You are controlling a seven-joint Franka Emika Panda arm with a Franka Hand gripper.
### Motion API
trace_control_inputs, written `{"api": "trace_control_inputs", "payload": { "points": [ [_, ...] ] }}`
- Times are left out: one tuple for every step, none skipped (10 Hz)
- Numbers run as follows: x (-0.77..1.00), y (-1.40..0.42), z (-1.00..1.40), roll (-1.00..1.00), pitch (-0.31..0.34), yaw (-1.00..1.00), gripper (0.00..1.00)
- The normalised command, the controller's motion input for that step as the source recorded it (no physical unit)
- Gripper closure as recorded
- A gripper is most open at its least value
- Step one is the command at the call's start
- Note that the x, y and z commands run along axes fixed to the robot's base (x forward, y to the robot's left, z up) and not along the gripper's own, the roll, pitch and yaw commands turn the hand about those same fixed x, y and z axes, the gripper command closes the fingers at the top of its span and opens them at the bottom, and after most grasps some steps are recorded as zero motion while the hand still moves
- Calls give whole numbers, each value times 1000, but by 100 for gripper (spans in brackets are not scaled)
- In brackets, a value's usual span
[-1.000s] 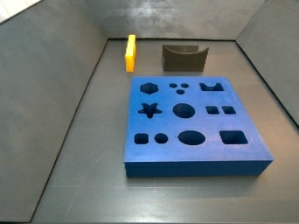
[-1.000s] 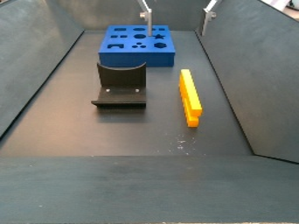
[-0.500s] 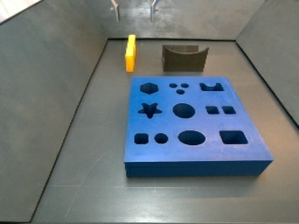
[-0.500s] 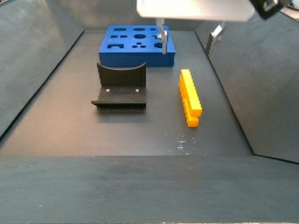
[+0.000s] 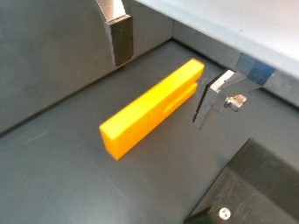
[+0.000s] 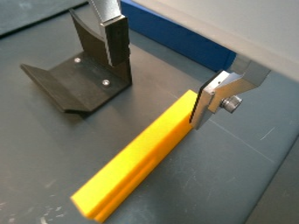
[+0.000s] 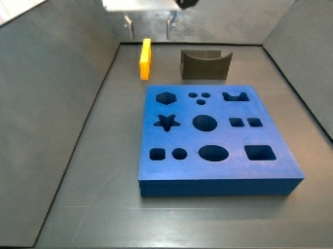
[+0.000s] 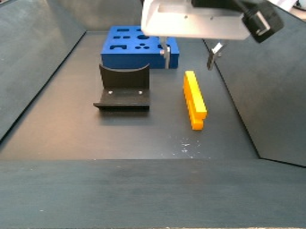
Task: Pick up the double-square object. Move up. Place the double-square object on the fixture. Regrasp the double-square object. Move to above the board. Insert the double-square object.
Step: Pick up the double-square object.
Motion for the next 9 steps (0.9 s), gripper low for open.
{"api": "trace_control_inputs", "payload": {
  "points": [
    [-23, -240, -760, 183, -149, 46, 0],
    [-77, -229, -800, 187, -167, 40, 0],
    [-80, -240, -803, 194, -164, 31, 0],
    [-109, -226, -794, 211, -159, 31, 0],
    [-163, -197, -794, 233, -150, 20, 0],
    [-209, -134, -803, 224, -151, 9, 0],
    [-309, -43, -811, 199, -169, 31, 0],
    [-323, 0, -829, 180, -176, 37, 0],
    [-251, 0, -600, 99, -204, 34, 0]
  ]
}}
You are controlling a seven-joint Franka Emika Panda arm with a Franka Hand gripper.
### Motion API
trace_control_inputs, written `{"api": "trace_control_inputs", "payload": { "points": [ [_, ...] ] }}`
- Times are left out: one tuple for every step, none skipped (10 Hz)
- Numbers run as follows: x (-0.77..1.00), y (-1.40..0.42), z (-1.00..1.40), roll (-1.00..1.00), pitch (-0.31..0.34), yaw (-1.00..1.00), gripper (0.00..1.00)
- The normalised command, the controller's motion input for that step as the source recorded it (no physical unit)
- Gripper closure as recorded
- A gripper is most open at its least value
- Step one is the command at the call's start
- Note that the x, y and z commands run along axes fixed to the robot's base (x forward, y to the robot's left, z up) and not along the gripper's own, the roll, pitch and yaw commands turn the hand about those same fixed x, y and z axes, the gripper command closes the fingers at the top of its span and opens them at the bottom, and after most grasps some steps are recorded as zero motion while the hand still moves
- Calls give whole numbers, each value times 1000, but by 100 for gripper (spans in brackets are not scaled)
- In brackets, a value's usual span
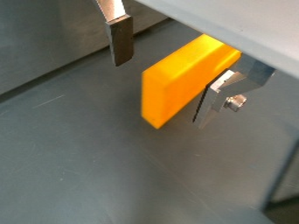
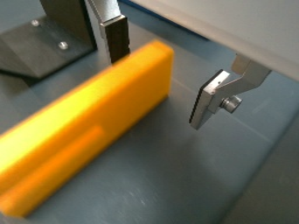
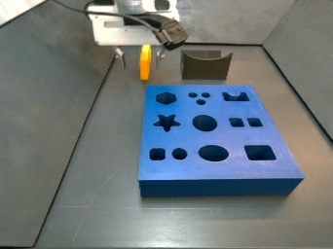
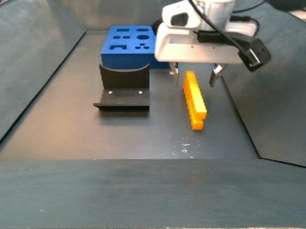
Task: Pick up the double-square object. Move up. Place the double-square object on the fixture. Regrasp the double-square object. Move to above the board. Insert the double-square object.
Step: Pick up the double-square object.
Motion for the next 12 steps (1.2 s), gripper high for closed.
{"api": "trace_control_inputs", "payload": {
  "points": [
    [-17, 49, 0, -53, -27, 0, 0],
    [0, 0, 0, -7, -10, 0, 0],
    [0, 0, 0, 0, 0, 0, 100],
    [0, 0, 0, 0, 0, 0, 100],
    [0, 0, 0, 0, 0, 0, 100],
    [0, 0, 0, 0, 0, 0, 100],
    [0, 0, 0, 0, 0, 0, 100],
    [0, 0, 0, 0, 0, 0, 100],
    [0, 0, 0, 0, 0, 0, 100],
    [0, 0, 0, 0, 0, 0, 100],
    [0, 0, 0, 0, 0, 0, 100],
    [0, 0, 0, 0, 0, 0, 100]
  ]
}}
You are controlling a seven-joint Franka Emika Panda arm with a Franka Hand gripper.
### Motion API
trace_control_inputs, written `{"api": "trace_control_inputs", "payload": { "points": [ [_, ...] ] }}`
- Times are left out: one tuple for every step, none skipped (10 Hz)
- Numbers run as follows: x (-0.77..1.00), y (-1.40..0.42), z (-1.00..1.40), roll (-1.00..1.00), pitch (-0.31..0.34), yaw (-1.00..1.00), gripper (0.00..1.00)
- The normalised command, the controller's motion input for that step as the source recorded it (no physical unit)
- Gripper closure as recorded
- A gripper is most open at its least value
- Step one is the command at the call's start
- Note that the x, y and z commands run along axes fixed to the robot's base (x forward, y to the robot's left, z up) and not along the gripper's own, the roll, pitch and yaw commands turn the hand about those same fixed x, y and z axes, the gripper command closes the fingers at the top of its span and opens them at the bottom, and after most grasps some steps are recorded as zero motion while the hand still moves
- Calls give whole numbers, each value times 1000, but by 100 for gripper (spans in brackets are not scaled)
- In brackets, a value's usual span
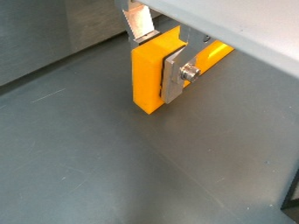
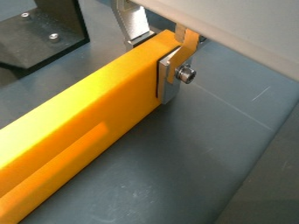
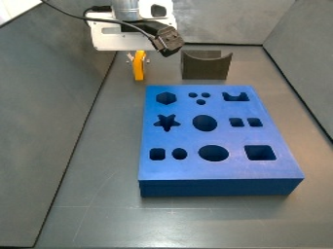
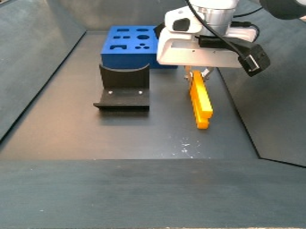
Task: Pick up the double-square object. Move up. Place the double-square object on the fixture. Regrasp the double-square object. Move to above the board. Insert the double-square object.
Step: Pick up the double-square object, then move up, then place the double-square object on the fixture.
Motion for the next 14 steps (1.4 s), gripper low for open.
{"api": "trace_control_inputs", "payload": {
  "points": [
    [0, 0, 0, 0, 0, 0, 100],
    [0, 0, 0, 0, 0, 0, 100],
    [0, 0, 0, 0, 0, 0, 100],
    [0, 0, 833, 0, 0, 0, 100],
    [44, 17, 836, 6, -36, -33, 100],
    [20, 30, 733, 13, -15, -39, 100],
    [11, 27, 677, 15, 3, -39, 100],
    [0, 26, 555, 20, 26, -36, 100],
    [-10, 22, 455, 25, 36, -34, 100],
    [-15, 20, 320, 33, 44, -31, 100],
    [-21, 20, 178, 42, 40, -30, 100],
    [0, 0, 1000, 0, 0, 0, 100],
    [3, -2, 1000, 4, 1, 4, 100],
    [-2, 0, 1000, 6, 12, 4, 100]
  ]
}}
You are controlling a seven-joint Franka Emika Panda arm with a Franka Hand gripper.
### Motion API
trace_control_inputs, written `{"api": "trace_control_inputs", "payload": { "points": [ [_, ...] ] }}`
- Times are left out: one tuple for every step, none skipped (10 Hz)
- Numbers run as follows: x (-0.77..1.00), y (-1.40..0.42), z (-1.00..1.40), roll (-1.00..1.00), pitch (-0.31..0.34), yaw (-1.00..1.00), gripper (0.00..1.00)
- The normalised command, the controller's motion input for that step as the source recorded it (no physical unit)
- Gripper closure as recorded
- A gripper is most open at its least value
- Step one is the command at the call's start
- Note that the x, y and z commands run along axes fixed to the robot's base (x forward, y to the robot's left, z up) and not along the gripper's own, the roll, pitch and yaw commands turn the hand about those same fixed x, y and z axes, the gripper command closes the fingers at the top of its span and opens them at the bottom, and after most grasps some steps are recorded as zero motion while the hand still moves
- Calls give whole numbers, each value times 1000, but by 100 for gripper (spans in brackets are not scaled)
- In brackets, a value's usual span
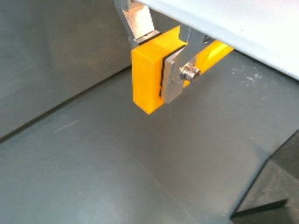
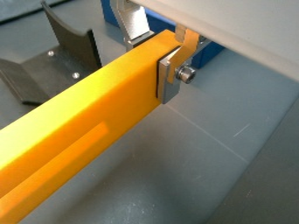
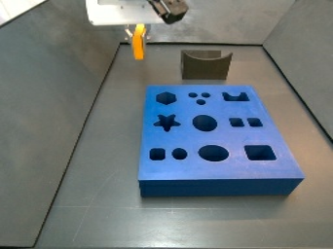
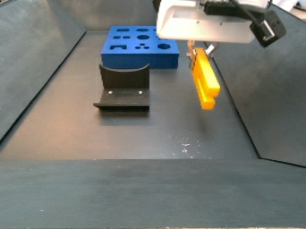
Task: Pick up the double-square object. Move up. Place the double-square object on the fixture. Regrasp the double-square object. Move to above the board. Insert the double-square object.
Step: Place the double-square object on the fixture.
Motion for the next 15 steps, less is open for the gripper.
{"api": "trace_control_inputs", "payload": {
  "points": [
    [-9, 3, 1000, 13, 32, 2, 100],
    [-10, 7, 1000, 19, 38, 0, 100],
    [-16, 10, 1000, 28, 43, -4, 100],
    [-19, 13, 1000, 36, 43, -7, 100],
    [-22, 18, 1000, 46, 45, -10, 100],
    [-23, 22, 1000, 53, 47, -13, 100],
    [-21, 23, 944, 58, 48, -15, 100],
    [-13, 20, 756, 67, 54, -16, 100],
    [-13, 17, 677, 69, 61, -14, 100],
    [-3, 16, 522, 72, 66, -8, 100],
    [4, 18, 366, 77, 77, -4, 100],
    [6, 18, 249, 80, 84, -1, 100],
    [1000, 225, -77, -163, 2, -41, 100],
    [1000, 223, -109, -162, 13, -45, 100],
    [1000, 213, -109, -164, 13, -56, 100]
  ]
}}
